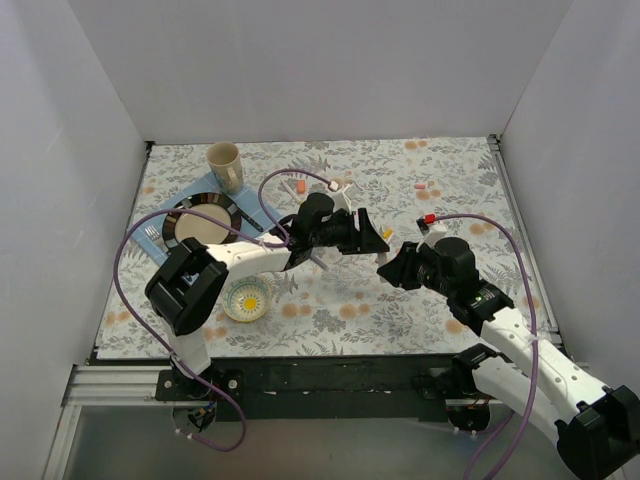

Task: Insert the pens into the pen caps

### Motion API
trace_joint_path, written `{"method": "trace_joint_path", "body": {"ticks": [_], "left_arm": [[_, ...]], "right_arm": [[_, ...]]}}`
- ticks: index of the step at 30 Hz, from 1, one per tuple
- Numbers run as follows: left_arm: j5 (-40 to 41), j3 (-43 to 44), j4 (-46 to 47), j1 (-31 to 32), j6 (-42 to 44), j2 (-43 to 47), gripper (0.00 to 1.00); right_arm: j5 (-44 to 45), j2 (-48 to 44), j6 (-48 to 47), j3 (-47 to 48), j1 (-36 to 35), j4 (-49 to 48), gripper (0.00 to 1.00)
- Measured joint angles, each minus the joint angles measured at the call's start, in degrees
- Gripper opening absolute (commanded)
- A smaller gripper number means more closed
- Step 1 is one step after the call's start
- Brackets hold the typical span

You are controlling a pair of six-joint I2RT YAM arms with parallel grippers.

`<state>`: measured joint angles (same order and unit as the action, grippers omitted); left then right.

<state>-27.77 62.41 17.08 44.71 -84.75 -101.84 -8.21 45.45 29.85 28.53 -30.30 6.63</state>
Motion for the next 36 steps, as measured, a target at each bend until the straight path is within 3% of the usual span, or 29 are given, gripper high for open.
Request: {"method": "trace_joint_path", "body": {"ticks": [2, 3, 5, 6, 7, 10, 15, 23, 27, 30, 33, 34, 35, 36], "left_arm": [[-0.33, 0.98, 0.07, 0.35, 0.39, -1.05, 0.30], [-0.48, 1.14, 0.11, 0.46, 0.20, -1.36, 0.13], [-1.07, 1.20, 0.33, 0.70, 0.22, -1.49, 0.00], [-1.55, 1.27, 1.01, 0.81, 0.11, -1.49, 0.00], [-2.01, 1.27, 1.49, 0.83, 0.07, -1.42, 0.00], [-4.07, 0.63, 2.69, 0.85, 0.48, -0.90, 0.00], [-9.09, -1.97, 4.70, 0.63, 1.42, 2.54, 0.00], [-18.99, -5.97, 15.65, 0.63, -1.27, 11.28, 0.00], [-21.59, -7.78, 21.79, 0.57, -3.52, 12.37, 0.00], [-22.64, -8.92, 24.30, 0.52, -4.76, 12.37, 0.00], [-22.56, -9.68, 26.25, 0.52, -5.55, 12.37, 0.00], [-22.45, -9.90, 26.80, 0.52, -5.68, 12.37, 0.00], [-22.43, -10.14, 27.36, 0.52, -6.01, 12.44, 0.01], [-22.43, -10.29, 28.00, 0.50, -6.12, 12.59, 0.12]], "right_arm": [[-0.15, -0.22, -0.02, 0.00, 0.00, 0.00, 0.01], [-0.15, -0.31, -0.02, 0.00, -0.02, 0.07, 0.03], [-0.13, -0.48, -0.04, 0.00, -0.09, 0.57, 0.20], [-0.39, -0.52, -0.15, -0.09, -0.09, 0.72, 0.27], [-0.66, -0.57, -0.13, -0.15, -0.11, 0.68, 0.40], [-3.32, -1.88, 0.24, -1.01, -0.04, -0.42, 0.60], [-11.39, -9.05, 2.82, -6.19, -0.11, -7.50, 0.66], [-20.24, -13.86, 9.14, -8.81, -0.17, -17.11, 0.52], [-24.11, -14.21, 13.77, -10.93, -0.24, -24.50, 0.50], [-25.42, -15.30, 16.57, -13.00, -0.26, -27.96, 0.42], [-25.83, -16.63, 18.38, -13.99, -0.33, -29.59, 0.23], [-25.88, -17.03, 18.95, -14.23, -0.37, -30.16, 0.02], [-25.81, -17.51, 19.47, -14.40, -0.44, -30.53, 0.01], [-26.03, -17.77, 19.85, -14.53, -0.46, -30.47, 0.01]]}}
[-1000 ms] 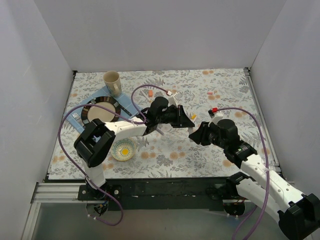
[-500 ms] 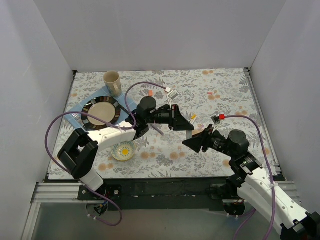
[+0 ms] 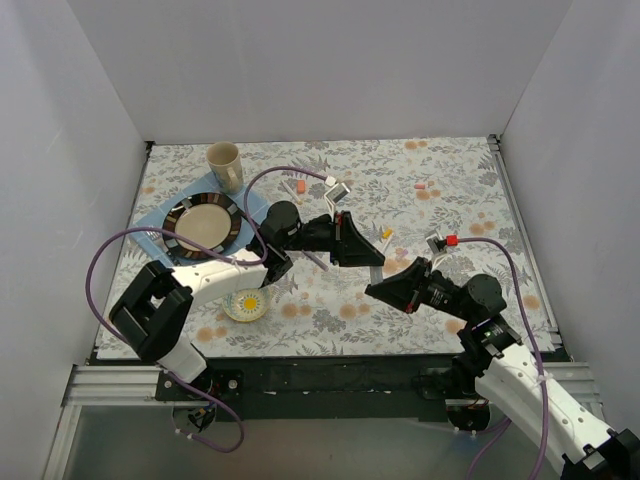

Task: Insert the pens into the pen caps

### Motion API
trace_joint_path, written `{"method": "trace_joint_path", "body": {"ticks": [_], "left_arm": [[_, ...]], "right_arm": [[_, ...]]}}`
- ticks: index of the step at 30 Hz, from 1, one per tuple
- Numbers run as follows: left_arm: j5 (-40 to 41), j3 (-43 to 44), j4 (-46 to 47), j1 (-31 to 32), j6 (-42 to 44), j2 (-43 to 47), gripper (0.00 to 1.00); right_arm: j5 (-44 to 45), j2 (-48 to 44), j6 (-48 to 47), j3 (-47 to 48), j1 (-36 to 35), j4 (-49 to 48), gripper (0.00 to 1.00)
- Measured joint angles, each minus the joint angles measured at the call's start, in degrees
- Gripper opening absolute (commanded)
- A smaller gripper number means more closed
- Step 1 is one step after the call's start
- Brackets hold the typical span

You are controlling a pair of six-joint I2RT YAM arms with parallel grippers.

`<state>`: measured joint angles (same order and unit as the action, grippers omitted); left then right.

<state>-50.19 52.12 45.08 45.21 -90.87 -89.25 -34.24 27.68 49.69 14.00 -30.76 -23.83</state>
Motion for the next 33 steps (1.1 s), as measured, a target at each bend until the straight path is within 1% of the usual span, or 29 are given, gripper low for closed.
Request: {"method": "trace_joint_path", "body": {"ticks": [1, 2, 4, 7, 8, 11, 13, 15, 17, 21, 23, 25, 28, 33], "left_arm": [[-0.11, -0.02, 0.02, 0.00, -0.04, 0.20, 0.54], [-0.09, -0.02, -0.02, 0.00, 0.00, 0.35, 0.70], [0.92, 0.00, -1.49, 0.02, 0.61, 0.94, 0.89], [5.07, 0.07, -7.45, 0.02, 3.76, 2.93, 0.94], [7.21, 0.07, -9.68, 0.00, 4.94, 3.93, 0.98], [17.07, 0.22, -16.94, 0.00, 9.03, 8.11, 0.97], [25.24, 1.49, -22.99, -0.11, 12.26, 10.71, 0.96], [33.40, 5.68, -29.86, -0.55, 15.58, 11.39, 0.89], [39.95, 11.98, -36.61, -1.90, 18.82, 9.77, 0.87], [49.88, 24.72, -45.81, -7.96, 22.67, 1.42, 0.85], [53.37, 26.86, -48.33, -11.41, 23.74, -3.08, 0.84], [56.11, 28.72, -51.58, -13.97, 24.63, -8.09, 0.81], [59.36, 34.95, -56.08, -16.96, 26.38, -18.91, 0.74], [61.53, 47.98, -62.40, -18.60, 29.55, -34.60, 0.66]], "right_arm": [[-0.17, -0.07, 0.50, -0.13, -0.04, -0.39, 0.01], [-0.24, -0.24, 0.79, -0.15, -0.09, -0.57, 0.01], [-0.26, -0.24, 0.85, -0.15, -0.09, -0.24, 0.01], [0.96, -0.26, 0.04, -0.11, -0.07, 1.64, 0.01], [1.51, -0.28, -0.46, -0.02, -0.07, 2.75, 0.01], [4.61, -0.46, -2.84, 0.90, -0.07, 8.39, 0.01], [7.02, -0.48, -4.87, 2.54, -0.07, 12.98, 0.01], [9.38, -0.44, -7.04, 4.87, -0.07, 17.38, 0.01], [11.21, -0.70, -9.29, 6.95, -0.07, 20.48, 0.01], [13.84, -3.43, -12.83, 9.07, -0.07, 25.05, 0.01], [15.04, -5.14, -14.08, 9.86, -0.07, 27.10, 0.01], [16.26, -6.56, -15.67, 11.39, -0.07, 29.38, 0.01], [17.46, -7.43, -17.42, 13.62, -0.07, 31.76, 0.01], [18.51, -9.40, -18.91, 14.51, -0.07, 34.21, 0.01]]}}
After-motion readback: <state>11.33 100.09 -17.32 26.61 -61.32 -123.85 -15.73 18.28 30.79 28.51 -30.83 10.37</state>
